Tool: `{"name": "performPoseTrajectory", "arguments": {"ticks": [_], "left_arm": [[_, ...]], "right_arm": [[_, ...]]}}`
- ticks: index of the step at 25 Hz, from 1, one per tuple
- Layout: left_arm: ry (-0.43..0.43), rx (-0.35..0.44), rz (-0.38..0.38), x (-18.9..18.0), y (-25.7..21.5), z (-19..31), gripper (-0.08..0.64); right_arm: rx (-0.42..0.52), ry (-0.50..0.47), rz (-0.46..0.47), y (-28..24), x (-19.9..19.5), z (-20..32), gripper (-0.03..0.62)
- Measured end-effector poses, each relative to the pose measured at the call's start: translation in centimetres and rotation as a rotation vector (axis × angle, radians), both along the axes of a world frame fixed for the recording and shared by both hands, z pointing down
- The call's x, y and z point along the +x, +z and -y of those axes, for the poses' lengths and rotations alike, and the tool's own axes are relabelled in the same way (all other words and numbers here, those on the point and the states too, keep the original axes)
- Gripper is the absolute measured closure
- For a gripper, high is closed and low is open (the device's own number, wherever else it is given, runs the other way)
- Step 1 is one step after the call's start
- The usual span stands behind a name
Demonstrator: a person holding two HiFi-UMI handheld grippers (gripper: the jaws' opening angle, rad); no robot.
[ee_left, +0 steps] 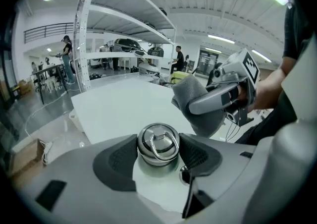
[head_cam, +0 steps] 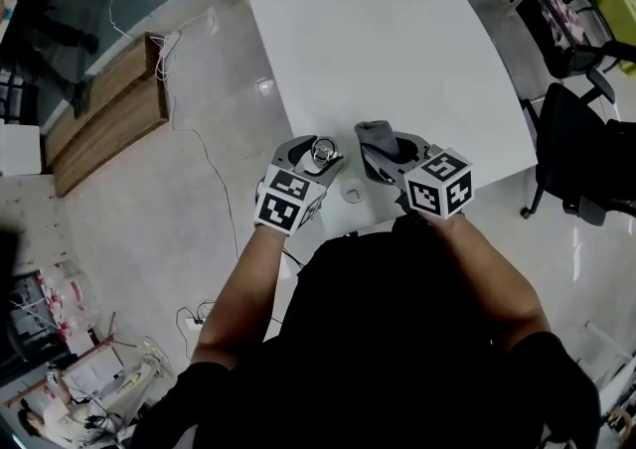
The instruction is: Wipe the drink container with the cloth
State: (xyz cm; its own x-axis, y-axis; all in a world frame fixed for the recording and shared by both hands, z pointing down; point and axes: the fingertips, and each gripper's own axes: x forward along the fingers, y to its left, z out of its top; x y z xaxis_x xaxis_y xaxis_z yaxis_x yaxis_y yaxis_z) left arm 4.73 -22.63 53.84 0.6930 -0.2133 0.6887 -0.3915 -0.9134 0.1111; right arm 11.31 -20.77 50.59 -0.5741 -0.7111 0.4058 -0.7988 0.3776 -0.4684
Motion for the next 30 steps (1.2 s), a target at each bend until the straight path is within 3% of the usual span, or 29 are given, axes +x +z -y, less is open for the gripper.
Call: {"name": "performPoseTrajectory", "arguments": {"ticks": [5,14,19,23,30], "left_arm": [[-0.135,-0.108,-0.087,-0.7,0.1,1.3,0.299],[-0.463,-0.329,-0.303,-3.3,0.8,3.9,0.299],[-0.585,-0.383,-0.391,-4.9,0.3,4.9,0.299],[-0.643,-0.418,-0.426,-5.6,0.6,5.0,0.299],[-0.648,-0.431,-0.436,-6.1,0.6,4.7,0.299]], "right_arm": [[0.005,-0.010,0.018,-0.4,-0.1,-0.3,0.486],[-0.092,-0.084,0.244,0.1,-4.0,0.7,0.486],[-0.158,-0.110,0.409,0.0,-8.0,1.9,0.486],[-0.158,-0.102,0.405,0.6,-9.0,2.4,0.486],[-0.185,-0.088,0.277,3.1,-8.4,2.0,0.486]]}}
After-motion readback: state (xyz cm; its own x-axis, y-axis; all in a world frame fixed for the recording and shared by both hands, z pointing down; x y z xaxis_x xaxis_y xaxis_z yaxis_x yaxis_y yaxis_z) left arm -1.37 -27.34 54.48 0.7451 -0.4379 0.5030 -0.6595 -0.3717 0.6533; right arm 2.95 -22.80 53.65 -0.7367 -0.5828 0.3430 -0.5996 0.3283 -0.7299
